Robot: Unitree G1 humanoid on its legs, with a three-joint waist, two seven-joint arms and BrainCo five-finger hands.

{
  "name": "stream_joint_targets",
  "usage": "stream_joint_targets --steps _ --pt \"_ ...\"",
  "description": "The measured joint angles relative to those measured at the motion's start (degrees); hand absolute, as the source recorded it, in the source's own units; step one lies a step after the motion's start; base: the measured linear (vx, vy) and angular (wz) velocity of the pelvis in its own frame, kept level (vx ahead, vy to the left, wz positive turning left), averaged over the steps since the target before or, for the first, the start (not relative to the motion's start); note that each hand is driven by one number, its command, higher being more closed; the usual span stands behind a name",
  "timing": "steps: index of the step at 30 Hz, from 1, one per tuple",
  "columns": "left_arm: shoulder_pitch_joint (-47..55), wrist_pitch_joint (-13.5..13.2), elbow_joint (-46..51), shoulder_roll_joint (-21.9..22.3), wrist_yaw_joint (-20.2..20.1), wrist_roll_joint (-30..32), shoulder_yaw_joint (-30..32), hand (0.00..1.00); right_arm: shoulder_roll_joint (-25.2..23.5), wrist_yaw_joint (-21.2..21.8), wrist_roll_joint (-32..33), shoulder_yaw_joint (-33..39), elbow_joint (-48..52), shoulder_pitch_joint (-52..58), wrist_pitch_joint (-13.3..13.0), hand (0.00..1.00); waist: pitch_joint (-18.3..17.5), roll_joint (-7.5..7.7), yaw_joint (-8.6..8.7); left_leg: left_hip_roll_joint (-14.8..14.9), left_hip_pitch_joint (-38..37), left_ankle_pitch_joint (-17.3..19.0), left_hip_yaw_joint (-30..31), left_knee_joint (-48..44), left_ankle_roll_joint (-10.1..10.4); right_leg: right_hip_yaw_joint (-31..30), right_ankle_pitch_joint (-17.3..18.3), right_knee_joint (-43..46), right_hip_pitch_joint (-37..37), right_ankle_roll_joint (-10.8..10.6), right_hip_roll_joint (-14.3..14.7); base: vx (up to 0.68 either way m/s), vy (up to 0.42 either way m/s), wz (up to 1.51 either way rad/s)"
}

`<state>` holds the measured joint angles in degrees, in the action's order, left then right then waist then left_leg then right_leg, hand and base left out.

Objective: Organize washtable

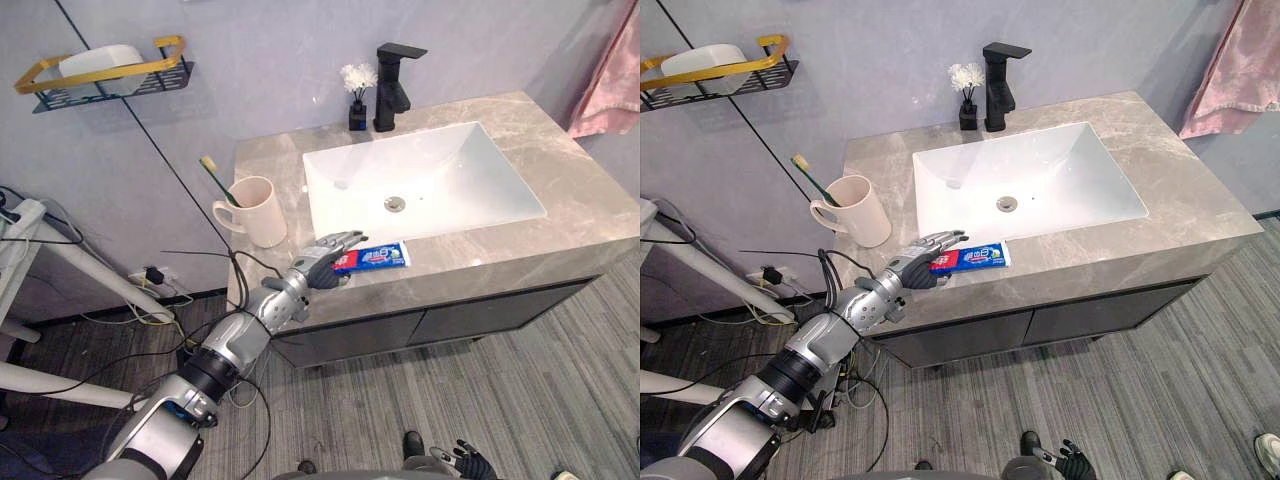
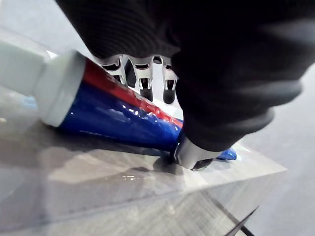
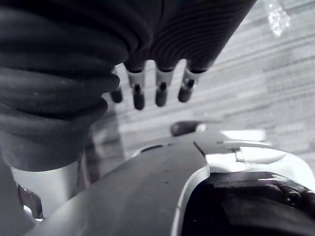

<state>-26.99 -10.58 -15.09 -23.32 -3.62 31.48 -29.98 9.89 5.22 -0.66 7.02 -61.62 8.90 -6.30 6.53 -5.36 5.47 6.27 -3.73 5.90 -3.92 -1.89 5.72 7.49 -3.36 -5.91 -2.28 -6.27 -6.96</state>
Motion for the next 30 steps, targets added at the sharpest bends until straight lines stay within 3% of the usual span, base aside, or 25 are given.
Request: stream_joint_targets --steps 11,14,25,30 --pt "-2.98 -1.13 -3.28 0.24 0.46 0.82 1.95 1.0 0.39 0.01 -0.9 -0.5 0.09 -0.29 -1.14 0.0 0.54 -0.54 0.17 0.54 -0.14 1.06 -1.96 -0.23 0.22 -1.5 0.0 0.2 0.94 0.0 0.54 0.01 0.008 -0.09" --pt "-2.28 -1.1 -5.23 2.61 1.74 1.28 4.64 1.0 0.69 -0.04 -1.75 -1.31 0.09 -0.67 -1.25 0.0 0.68 -0.5 0.22 0.74 -0.16 1.1 -2.06 -0.43 0.27 -1.51 0.01 0.21 0.92 0.01 0.73 0.0 -0.001 -0.01" --pt "4.89 2.72 -1.61 8.26 8.31 7.96 12.61 1.0 0.47 -0.44 -1.69 -1.23 2.42 0.14 -1.48 0.0 0.73 -0.85 0.16 0.84 -0.11 1.14 -1.53 -0.95 0.31 -1.16 0.02 0.2 0.48 0.02 0.78 -0.01 0.0 0.01" --pt "9.81 3.15 4.76 9.37 9.16 8.56 14.89 1.0 -0.26 -0.58 -1.24 -1.25 12.95 4.7 -2.36 0.0 0.71 -0.77 0.1 0.91 -0.23 1.14 -1.54 -0.92 0.3 -1.39 0.03 0.21 0.54 0.03 0.87 0.01 0.003 -0.02"
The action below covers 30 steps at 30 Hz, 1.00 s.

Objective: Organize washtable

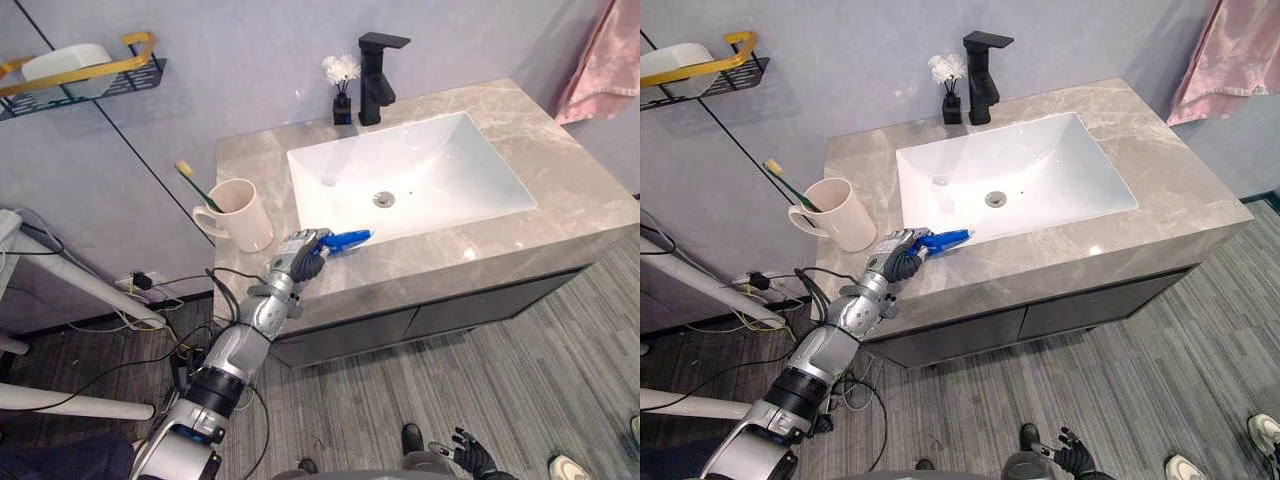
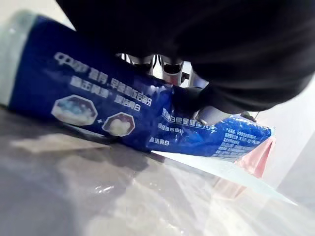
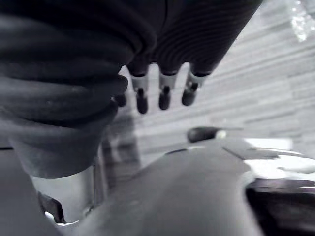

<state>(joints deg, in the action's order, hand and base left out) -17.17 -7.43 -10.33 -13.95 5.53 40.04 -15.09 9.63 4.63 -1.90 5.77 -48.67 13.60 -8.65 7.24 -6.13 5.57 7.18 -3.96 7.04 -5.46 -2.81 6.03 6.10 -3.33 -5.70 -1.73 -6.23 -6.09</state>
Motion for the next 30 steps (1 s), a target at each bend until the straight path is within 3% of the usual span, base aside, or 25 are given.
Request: stream_joint_targets --steps 6,11,19,24,27,30 --pt "7.96 -0.31 6.51 0.25 0.93 -0.56 2.94 1.0 -1.85 -1.07 1.84 2.6 9.22 3.23 -0.39 0.0 -0.17 0.31 -0.83 -0.06 -0.4 0.0 -0.36 -0.23 -0.01 -0.48 -0.31 0.01 -0.13 0.37 -0.01 0.0 0.001 -0.06" --pt "13.48 -0.35 16.34 3.45 2.65 -2.46 7.82 1.0 -4.23 -2.18 4.18 8.86 29.67 7.38 -1.45 0.0 -0.38 0.77 -3.31 -0.16 -0.79 0.21 -2.55 -0.74 -0.36 -3.13 -1.36 0.0 0.78 0.23 0.05 -0.06 0.007 -0.21" --pt "15.03 -3.24 26.4 6.15 3.77 -5.15 8.44 1.0 -5.07 -3.24 5.65 12.68 58.65 4.87 -5.28 0.0 -1.56 2.2 -3.43 -0.15 -0.8 0.55 -3.76 -2.25 -0.66 -4.94 -2.72 -0.09 1.24 0.4 0.17 -0.09 -0.007 -0.14" --pt "14.85 -4.31 26.58 7.13 4.65 -6.99 5.83 1.0 -8.92 -2.85 22.01 8.6 72.07 3.18 -9.89 0.0 -3.21 2.4 -4.07 -0.17 -0.45 0.53 -3.25 -2.66 -0.64 -4.58 -2.8 -0.06 1.23 0.43 0.14 -0.03 -0.005 0.02" --pt "13.75 -4.31 26.23 7.52 5.17 -7.95 3.38 1.0 -9.38 -1.23 33.71 -1.29 74.93 1.4 -12.73 0.0 -3.65 2.65 -4.94 -0.25 0.31 0.49 -2.26 -3.26 -0.67 -3.62 -2.99 -0.01 1.11 0.43 -0.04 -0.01 0.001 0.16" --pt "12.66 -4.25 24.44 8.78 7.16 -7.97 1.55 1.0 -9.31 -0.55 41.02 -12.74 74.66 -0.31 -12.82 0.0 -4.62 2.67 -6.47 -0.4 0.99 0.44 -1.18 -3.56 -0.71 -2.7 -3.0 -0.01 0.97 0.43 -0.22 -0.02 0.006 0.2"
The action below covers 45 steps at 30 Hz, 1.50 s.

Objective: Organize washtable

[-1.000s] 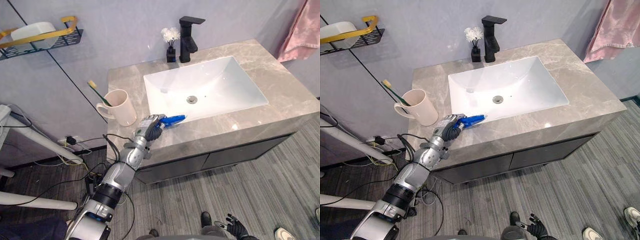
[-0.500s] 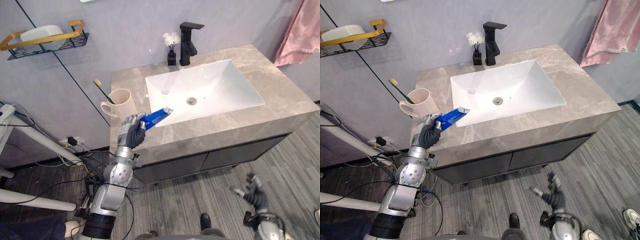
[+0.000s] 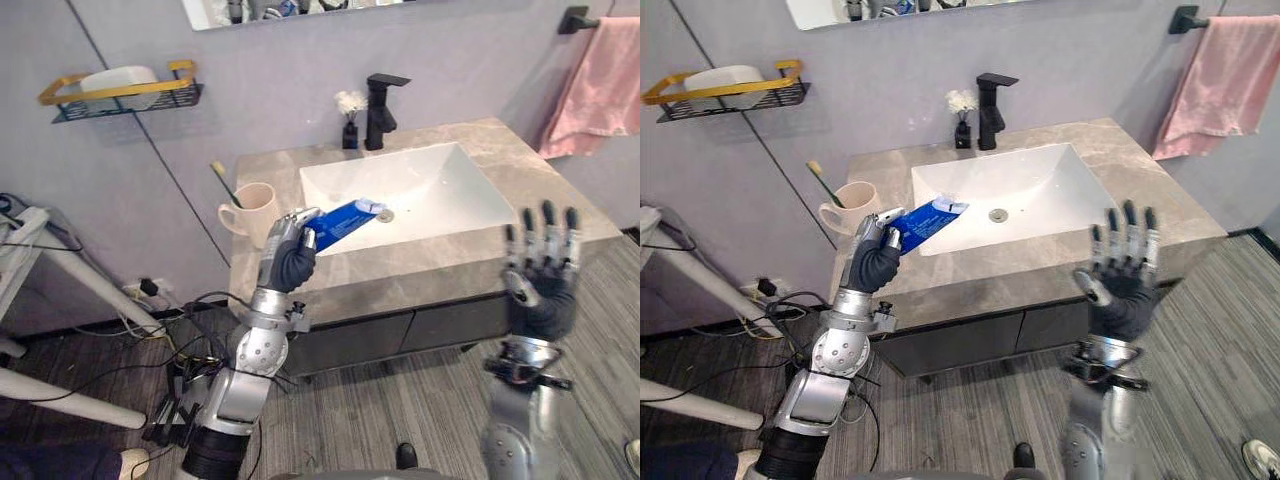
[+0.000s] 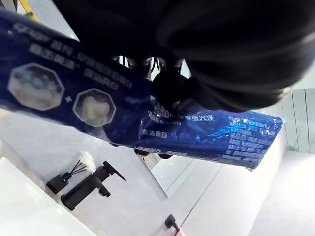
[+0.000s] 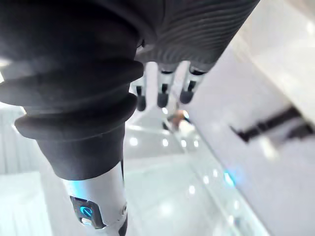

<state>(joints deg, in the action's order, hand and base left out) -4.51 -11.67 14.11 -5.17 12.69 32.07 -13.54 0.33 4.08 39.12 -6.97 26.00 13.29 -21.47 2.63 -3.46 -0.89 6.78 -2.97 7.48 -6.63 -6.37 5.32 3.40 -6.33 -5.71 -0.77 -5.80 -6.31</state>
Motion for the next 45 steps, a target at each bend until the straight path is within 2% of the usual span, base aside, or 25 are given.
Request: stream_joint_targets --steps 3,7,12,24,32,33,41,45 --pt "-0.9 0.04 -2.14 0.48 0.57 0.01 -1.1 1.0 -0.02 -0.06 3.06 -6.32 -3.34 -3.11 0.88 0.0 -0.63 0.19 -0.44 -0.34 0.52 -0.3 1.62 -0.11 -0.19 1.59 0.02 0.0 -0.51 -0.03 -0.31 -0.01 0.003 0.25" --pt "-1.38 0.07 -4.45 0.46 1.5 0.02 -3.03 1.0 0.27 -0.41 3.54 -6.36 -5.19 -3.92 1.74 0.0 -0.68 0.25 -1.67 -1.03 0.47 -0.6 2.33 -0.05 -0.64 2.44 0.09 0.0 -1.06 -0.14 -1.07 -0.03 0.02 0.13" --pt "-1.43 0.11 -5.88 0.46 2.48 0.02 -5.05 1.0 0.39 -2.51 3.52 -6.6 -8.52 -5.85 1.62 0.0 -1.53 1.39 -1.58 -1.26 0.67 -1.28 3.3 0.41 -0.62 3.34 0.11 0.0 -1.2 -0.16 -1.3 -0.03 -0.004 0.09" --pt "-1.64 -0.01 -8.26 0.45 2.32 0.0 -9.0 1.0 1.21 -4.19 3.49 -6.59 -16.19 -11.95 1.57 0.0 -3.67 1.95 -1.77 -1.84 1.16 -2.88 5.22 1.74 -0.67 5.69 0.15 0.0 -1.58 -0.23 -1.89 -0.02 -0.004 0.1" --pt "-1.97 -0.65 -9.07 0.53 1.15 -2.49 -12.24 1.0 1.28 -4.8 3.49 -7.22 -16.78 -13.78 1.42 0.0 -3.96 2.41 -2.58 -1.8 1.15 -3.26 5.6 2.32 -0.54 5.99 0.14 0.01 -1.51 -0.22 -1.84 -0.01 -0.008 0.03" --pt "-2.57 -0.68 -10.4 0.5 1.14 -2.85 -12.97 1.0 1.27 -5.2 3.51 -7.55 -17.44 -13.85 1.15 0.0 -4.08 2.6 -3.06 -1.81 1.16 -3.27 5.68 2.33 -0.54 6.02 0.14 0.0 -1.51 -0.22 -1.85 0.0 0.0 0.0" --pt "-3.75 -0.56 -14.68 0.46 1.59 -2.86 -15.02 1.0 1.38 -5.58 3.5 -13.86 -19.73 -16.32 0.64 0.0 -4.46 3.24 -3.09 -1.82 1.35 -3.27 5.7 2.35 -0.54 5.96 0.14 0.0 -1.26 -0.22 -1.86 0.0 0.0 0.0" --pt "-3.75 -0.09 -15.56 -0.12 2.09 -2.67 -15.06 1.0 2.72 -5.47 3.52 -14.93 -20.97 -16.35 1.84 0.0 -4.81 3.8 -3.11 -1.82 1.46 -3.27 5.69 2.35 -0.54 5.87 0.14 0.0 -1.09 -0.22 -1.86 0.0 0.0 0.0"
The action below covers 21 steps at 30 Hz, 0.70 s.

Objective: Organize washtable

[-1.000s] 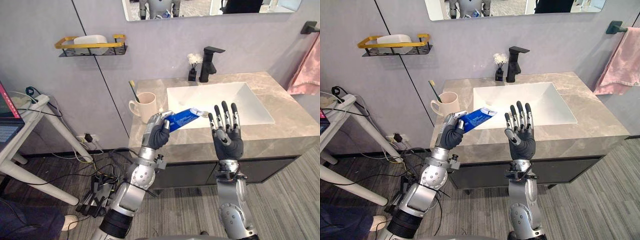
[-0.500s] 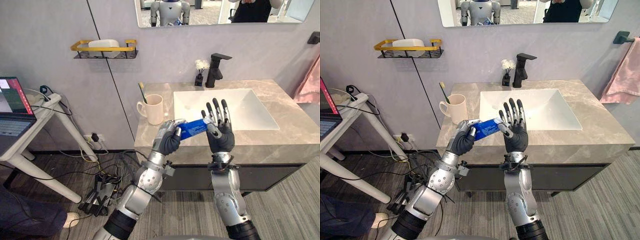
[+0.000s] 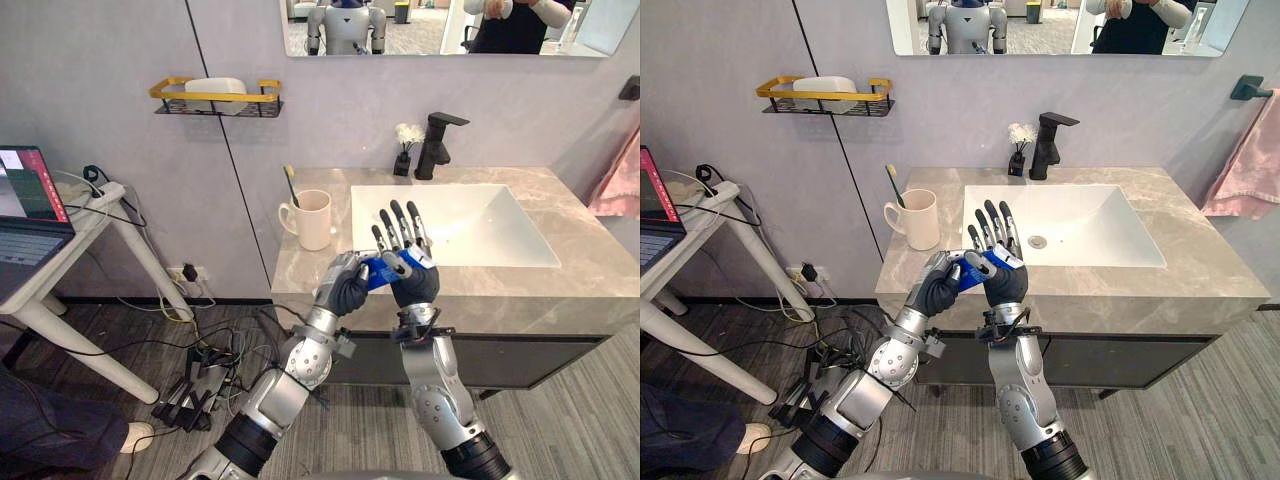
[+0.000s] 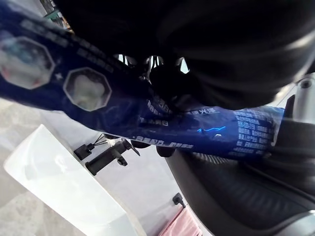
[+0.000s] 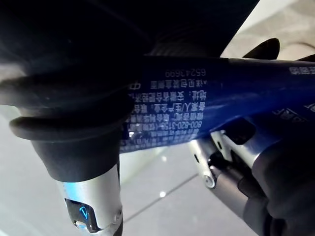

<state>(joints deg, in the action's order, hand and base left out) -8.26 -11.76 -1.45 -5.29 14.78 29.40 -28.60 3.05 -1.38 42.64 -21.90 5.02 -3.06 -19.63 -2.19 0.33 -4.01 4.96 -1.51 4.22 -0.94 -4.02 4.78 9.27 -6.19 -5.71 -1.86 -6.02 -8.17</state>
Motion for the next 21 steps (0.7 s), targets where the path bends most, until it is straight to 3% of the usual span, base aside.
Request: stream_joint_targets --steps 3,4,9,21 --pt "0.0 0.06 -0.11 -0.6 0.31 0.48 0.0 1.0 0.99 0.04 0.0 -1.28 -0.68 0.0 0.19 0.0 -0.06 0.08 0.0 0.0 0.0 0.0 0.0 -0.01 0.0 -0.01 0.0 0.0 0.0 0.0 -0.01 0.0 0.0 0.0" --pt "0.0 0.07 -0.13 -0.69 0.31 0.5 0.01 1.0 1.33 0.1 0.01 -1.59 -0.8 0.0 0.33 1.0 -0.08 0.12 -0.01 0.0 0.01 0.0 0.01 -0.01 0.0 0.0 0.0 0.0 0.0 0.0 0.0 0.0 0.0 0.0" --pt "0.0 0.2 -0.26 -0.76 0.51 0.66 0.33 1.0 2.6 0.3 -0.02 -3.07 -1.43 0.02 2.1 1.0 -0.27 0.41 -0.01 0.0 0.04 0.0 0.03 -0.02 0.0 0.03 0.0 0.0 0.01 0.01 0.0 0.0 0.0 0.0" --pt "0.14 -0.64 -0.26 -0.62 0.66 1.64 -0.06 1.0 2.81 -2.38 -7.44 -2.79 -1.35 0.0 0.46 1.0 -0.4 0.61 -0.01 -0.01 0.04 0.0 0.14 -0.02 0.0 0.12 0.0 0.0 -0.05 0.01 -0.01 0.0 0.0 0.0"
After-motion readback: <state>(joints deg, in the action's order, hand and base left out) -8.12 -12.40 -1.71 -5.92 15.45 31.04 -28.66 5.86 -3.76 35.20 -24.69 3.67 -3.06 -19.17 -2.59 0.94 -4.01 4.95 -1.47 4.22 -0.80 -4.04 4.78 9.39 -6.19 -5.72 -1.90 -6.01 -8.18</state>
